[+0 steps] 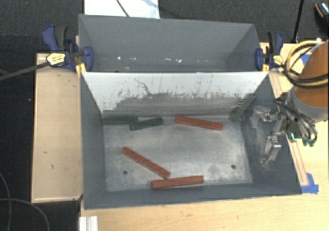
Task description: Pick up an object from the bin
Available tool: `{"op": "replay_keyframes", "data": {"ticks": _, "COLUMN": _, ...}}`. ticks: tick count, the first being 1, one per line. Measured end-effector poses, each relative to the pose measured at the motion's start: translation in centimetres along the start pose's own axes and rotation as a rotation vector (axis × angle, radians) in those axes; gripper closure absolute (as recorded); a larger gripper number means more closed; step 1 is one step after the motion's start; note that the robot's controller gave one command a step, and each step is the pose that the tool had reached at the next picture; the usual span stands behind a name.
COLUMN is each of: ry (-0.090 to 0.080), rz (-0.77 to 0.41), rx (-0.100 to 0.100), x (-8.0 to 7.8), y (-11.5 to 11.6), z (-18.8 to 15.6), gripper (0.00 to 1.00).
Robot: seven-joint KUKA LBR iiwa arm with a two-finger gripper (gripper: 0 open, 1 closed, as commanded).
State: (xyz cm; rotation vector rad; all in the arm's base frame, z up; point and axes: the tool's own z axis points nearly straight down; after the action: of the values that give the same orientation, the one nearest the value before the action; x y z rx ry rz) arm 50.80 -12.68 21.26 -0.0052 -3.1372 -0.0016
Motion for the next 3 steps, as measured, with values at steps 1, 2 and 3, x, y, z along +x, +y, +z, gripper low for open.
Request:
{"op": "replay_keyframes", "data": {"ticks": 1, "ry": -0.004, "rz": -0.054, "rx": 0.0, "x": -5.3, "y": 4.3, "z": 14.5, "gripper": 0.0}}
{"op": "replay_keyframes", "data": {"ticks": 2, "ry": -0.011, "rz": -0.008, "rx": -0.002, "x": -7.6, "y": 11.5, "z": 14.1, "gripper": 0.0}}
{"op": "replay_keyframes", "data": {"ticks": 3, "ry": -0.011, "rz": 0.049, "rx": -0.004, "x": -8.3, "y": 18.9, "z": 14.1, "gripper": 0.0}}
